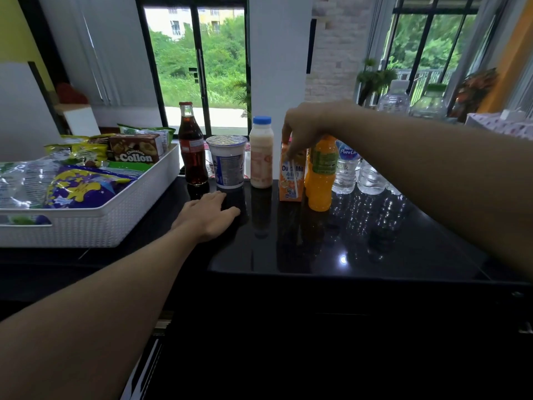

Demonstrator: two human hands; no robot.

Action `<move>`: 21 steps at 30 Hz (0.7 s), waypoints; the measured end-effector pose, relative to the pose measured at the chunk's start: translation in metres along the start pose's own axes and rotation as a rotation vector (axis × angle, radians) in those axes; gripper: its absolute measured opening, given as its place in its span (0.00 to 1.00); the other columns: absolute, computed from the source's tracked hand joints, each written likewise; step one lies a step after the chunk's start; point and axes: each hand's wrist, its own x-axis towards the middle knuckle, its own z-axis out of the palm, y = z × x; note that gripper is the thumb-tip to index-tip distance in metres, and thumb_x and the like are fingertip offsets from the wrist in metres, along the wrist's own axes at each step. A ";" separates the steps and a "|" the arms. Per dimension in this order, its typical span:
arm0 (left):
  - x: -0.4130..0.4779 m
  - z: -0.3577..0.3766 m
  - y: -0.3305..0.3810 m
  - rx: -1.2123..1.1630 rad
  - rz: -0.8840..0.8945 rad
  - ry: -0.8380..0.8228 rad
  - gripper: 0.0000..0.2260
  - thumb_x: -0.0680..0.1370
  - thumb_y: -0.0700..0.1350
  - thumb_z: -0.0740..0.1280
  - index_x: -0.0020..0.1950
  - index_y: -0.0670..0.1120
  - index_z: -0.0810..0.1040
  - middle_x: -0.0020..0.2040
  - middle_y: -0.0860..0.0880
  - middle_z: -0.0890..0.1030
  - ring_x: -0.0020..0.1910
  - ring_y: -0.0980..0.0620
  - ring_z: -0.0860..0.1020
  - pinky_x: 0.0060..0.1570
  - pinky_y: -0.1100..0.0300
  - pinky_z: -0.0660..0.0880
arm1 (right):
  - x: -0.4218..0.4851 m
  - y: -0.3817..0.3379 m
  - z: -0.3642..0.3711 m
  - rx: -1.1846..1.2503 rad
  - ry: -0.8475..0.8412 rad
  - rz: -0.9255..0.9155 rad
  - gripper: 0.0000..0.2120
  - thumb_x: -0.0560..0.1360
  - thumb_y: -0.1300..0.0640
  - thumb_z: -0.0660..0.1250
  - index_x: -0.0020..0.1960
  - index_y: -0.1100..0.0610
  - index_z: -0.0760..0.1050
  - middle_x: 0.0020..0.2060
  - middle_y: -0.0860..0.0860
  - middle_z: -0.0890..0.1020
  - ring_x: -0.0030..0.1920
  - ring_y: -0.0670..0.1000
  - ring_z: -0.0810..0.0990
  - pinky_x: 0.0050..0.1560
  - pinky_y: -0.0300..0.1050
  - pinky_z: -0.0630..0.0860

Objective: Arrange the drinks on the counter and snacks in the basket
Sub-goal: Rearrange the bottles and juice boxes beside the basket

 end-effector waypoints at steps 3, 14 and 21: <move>0.000 -0.003 -0.001 -0.068 -0.030 -0.027 0.32 0.78 0.64 0.59 0.79 0.52 0.61 0.79 0.49 0.63 0.76 0.44 0.64 0.71 0.49 0.61 | -0.001 -0.003 -0.001 0.018 0.025 -0.009 0.23 0.75 0.43 0.72 0.63 0.56 0.80 0.54 0.53 0.84 0.52 0.53 0.81 0.46 0.46 0.74; -0.011 -0.017 -0.046 -0.107 0.164 0.076 0.17 0.82 0.51 0.62 0.70 0.49 0.76 0.71 0.46 0.76 0.69 0.45 0.73 0.66 0.55 0.66 | 0.024 -0.023 -0.005 0.246 0.323 -0.032 0.27 0.76 0.53 0.71 0.72 0.58 0.70 0.66 0.57 0.76 0.64 0.57 0.75 0.60 0.50 0.73; -0.003 -0.012 -0.050 -0.045 0.086 0.033 0.27 0.80 0.60 0.55 0.78 0.53 0.64 0.79 0.51 0.63 0.77 0.47 0.63 0.75 0.51 0.59 | 0.049 -0.035 0.001 0.288 0.305 0.014 0.27 0.79 0.47 0.67 0.75 0.56 0.68 0.73 0.56 0.71 0.70 0.59 0.70 0.65 0.51 0.68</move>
